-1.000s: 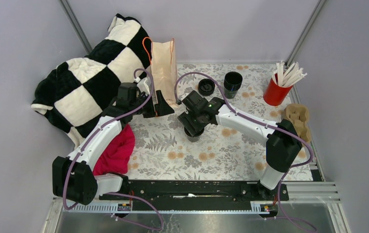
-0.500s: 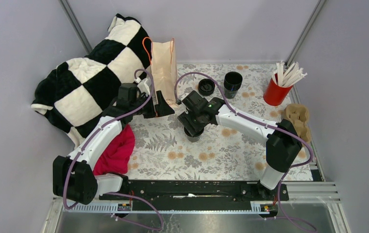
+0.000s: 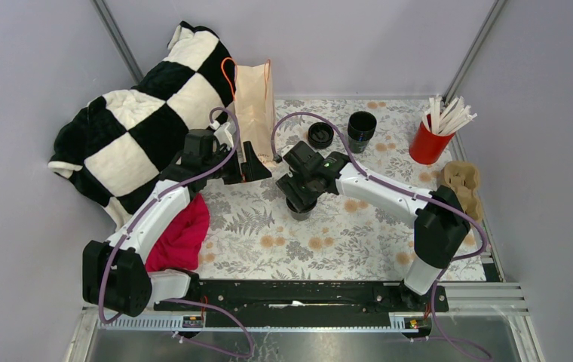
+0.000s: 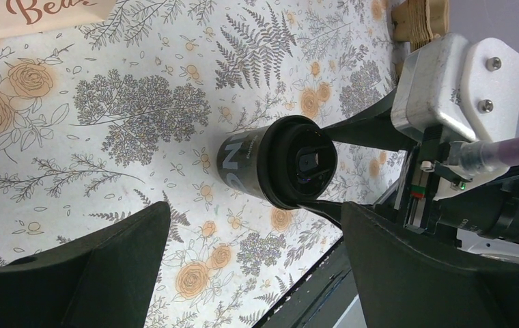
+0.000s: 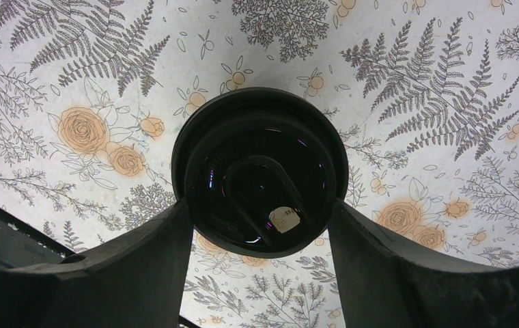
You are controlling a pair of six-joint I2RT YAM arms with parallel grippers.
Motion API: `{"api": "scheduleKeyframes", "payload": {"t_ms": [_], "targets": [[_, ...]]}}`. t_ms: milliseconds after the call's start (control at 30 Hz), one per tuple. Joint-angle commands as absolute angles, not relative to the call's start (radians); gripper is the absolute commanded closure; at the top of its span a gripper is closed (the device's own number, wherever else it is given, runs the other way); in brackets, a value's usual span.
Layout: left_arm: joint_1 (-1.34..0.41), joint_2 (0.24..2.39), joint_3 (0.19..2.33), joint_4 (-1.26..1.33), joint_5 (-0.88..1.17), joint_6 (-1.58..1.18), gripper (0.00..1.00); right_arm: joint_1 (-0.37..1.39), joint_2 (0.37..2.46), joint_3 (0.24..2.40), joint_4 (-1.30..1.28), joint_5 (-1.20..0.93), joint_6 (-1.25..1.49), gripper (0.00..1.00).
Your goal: Pack the takeout coffee
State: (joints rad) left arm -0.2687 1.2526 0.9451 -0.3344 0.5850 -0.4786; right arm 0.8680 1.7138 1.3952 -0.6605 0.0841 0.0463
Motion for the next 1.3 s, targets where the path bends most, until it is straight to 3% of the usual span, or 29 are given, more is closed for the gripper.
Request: {"api": "scheduleKeyframes", "payload": {"t_ms": [0,700,867,967,1167,1267], "targets": [[-0.264,1.253,0.942,-0.282,0.605,-0.469,0.01,0.878,1.664,1.391,-0.642,0.069,0.049,0.37],[-0.264,1.253,0.940,-0.282,0.616,-0.469,0.01,0.879,1.706,1.383,-0.650,0.068,0.047,0.34],[-0.265,1.263,0.933,-0.269,0.643,-0.478,0.01,0.879,1.670,1.396,-0.651,0.056,0.061,0.22],[-0.274,1.278,0.930,-0.265,0.669,-0.483,0.01,0.878,1.635,1.399,-0.643,0.044,0.080,0.01],[-0.334,1.305,0.912,-0.226,0.696,-0.539,0.01,0.872,1.530,1.333,-0.575,0.006,0.136,0.00],[-0.369,1.324,0.892,-0.164,0.723,-0.605,0.02,0.800,1.482,1.273,-0.510,-0.137,0.174,0.00]]}}
